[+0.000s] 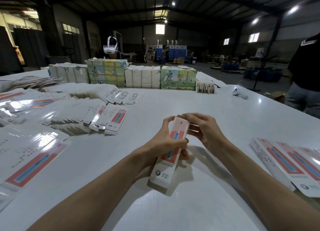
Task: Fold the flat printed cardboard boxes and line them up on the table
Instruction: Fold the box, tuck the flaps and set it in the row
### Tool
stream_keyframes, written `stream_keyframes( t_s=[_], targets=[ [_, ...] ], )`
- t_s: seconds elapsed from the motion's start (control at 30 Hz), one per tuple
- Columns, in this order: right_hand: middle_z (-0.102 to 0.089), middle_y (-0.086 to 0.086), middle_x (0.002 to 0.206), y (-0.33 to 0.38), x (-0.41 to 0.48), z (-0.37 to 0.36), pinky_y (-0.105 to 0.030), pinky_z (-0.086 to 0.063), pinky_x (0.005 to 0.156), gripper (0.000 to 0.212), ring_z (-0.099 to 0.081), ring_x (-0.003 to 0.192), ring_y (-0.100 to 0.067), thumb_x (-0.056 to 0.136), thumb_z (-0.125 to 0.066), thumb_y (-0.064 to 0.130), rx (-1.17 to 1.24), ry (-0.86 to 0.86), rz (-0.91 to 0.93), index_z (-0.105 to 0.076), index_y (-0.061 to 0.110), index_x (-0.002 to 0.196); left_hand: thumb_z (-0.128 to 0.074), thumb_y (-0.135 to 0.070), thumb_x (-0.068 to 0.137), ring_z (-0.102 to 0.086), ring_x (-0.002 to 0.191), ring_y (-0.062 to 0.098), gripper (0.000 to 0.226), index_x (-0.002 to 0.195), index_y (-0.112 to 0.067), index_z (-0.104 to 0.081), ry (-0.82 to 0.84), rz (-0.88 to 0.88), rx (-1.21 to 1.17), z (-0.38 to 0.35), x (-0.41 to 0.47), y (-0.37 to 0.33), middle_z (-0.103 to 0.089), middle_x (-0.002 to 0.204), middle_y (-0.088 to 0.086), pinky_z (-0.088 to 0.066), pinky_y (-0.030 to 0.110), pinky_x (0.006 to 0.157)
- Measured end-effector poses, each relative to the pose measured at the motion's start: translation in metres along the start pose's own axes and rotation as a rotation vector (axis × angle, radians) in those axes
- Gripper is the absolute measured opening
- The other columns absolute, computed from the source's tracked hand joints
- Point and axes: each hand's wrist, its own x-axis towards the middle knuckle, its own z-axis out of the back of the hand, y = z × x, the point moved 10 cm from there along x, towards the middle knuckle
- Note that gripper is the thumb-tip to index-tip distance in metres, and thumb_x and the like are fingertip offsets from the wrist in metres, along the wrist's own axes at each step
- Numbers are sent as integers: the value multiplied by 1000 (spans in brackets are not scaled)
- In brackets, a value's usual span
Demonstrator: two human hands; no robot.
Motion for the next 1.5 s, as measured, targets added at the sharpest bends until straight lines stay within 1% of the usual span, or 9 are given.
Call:
stream_keyframes(
  t_s=[0.1, 0.3, 0.43, 0.57, 0.8, 0.93, 1.3, 1.43, 1.5],
  targets=[
    [-78, -18, 109, -3, 0, 5, -37, -65, 76, 16, -76, 102, -32, 98, -68, 10, 30, -23, -42, -79, 3, 108, -77, -10, 92, -77, 76, 17, 90, 153, -40, -18, 5, -23, 53, -1, 0, -2, -64, 113, 5, -63, 30, 67],
    [-77, -19, 101, -6, 0, 9, -36, -64, 69, 15, -78, 88, -26, 99, -66, 4, 44, -56, -80, -79, 0, 104, -86, -22, 80, -78, 90, 30, 99, 141, -57, -16, 32, -40, 130, 1, 0, -1, -54, 123, 10, -65, 36, 74],
    [-78, -18, 100, -5, 0, 10, -37, -64, 70, 18, -78, 92, -30, 99, -65, 5, 9, -54, -70, -83, 6, 96, -86, -32, 77, -78, 90, 22, 102, 143, -61, -14, 17, -49, 169, 2, 1, -1, -53, 122, 4, -63, 27, 69],
    [-78, -18, 104, -2, -1, 6, -37, -64, 76, 20, -77, 98, -29, 100, -63, 6, 1, -6, -49, -83, 6, 98, -85, -31, 78, -75, 95, 28, 104, 149, -58, -13, 18, -47, 171, 2, 0, -3, -52, 123, 3, -62, 26, 70],
    [-77, -18, 111, -4, -3, -8, -36, -64, 84, 25, -76, 104, -31, 98, -69, 7, 43, 27, -14, -71, 7, 123, -83, -27, 74, -76, 97, 27, 96, 146, -51, -24, -36, -27, -1, 10, 4, 0, -58, 121, 9, -65, 34, 74],
    [-78, -15, 109, -2, -7, -15, -39, -64, 88, 26, -76, 105, -32, 98, -73, 16, -14, 59, 34, -68, 4, 120, -84, -19, 81, -78, 84, 17, 94, 145, -51, -23, -51, -10, -55, 14, 5, 5, -59, 119, 9, -62, 27, 67],
    [-79, -10, 110, 8, -13, -20, -42, -63, 91, 19, -76, 103, -31, 96, -75, 19, -140, 67, 169, -78, 11, 113, -85, -23, 73, -79, 83, 23, 97, 143, -52, -24, -43, 29, -145, 15, 3, 8, -64, 119, 16, -63, 32, 66],
    [-77, -7, 114, 1, -11, -22, -42, -64, 88, 23, -76, 104, -28, 101, -69, 21, -162, 43, 153, -72, 11, 122, -90, -17, 77, -79, 83, 30, 102, 145, -52, -24, -9, 43, -313, 8, 1, 9, -64, 119, 20, -64, 38, 68],
    [-74, -4, 122, 0, -11, -22, -35, -64, 87, 31, -74, 109, -24, 105, -64, 26, -234, 18, 155, -65, 15, 133, -92, -26, 76, -79, 83, 27, 104, 150, -47, -22, -40, 33, -379, 8, 2, 6, -64, 118, 18, -63, 36, 68]
  ],
)
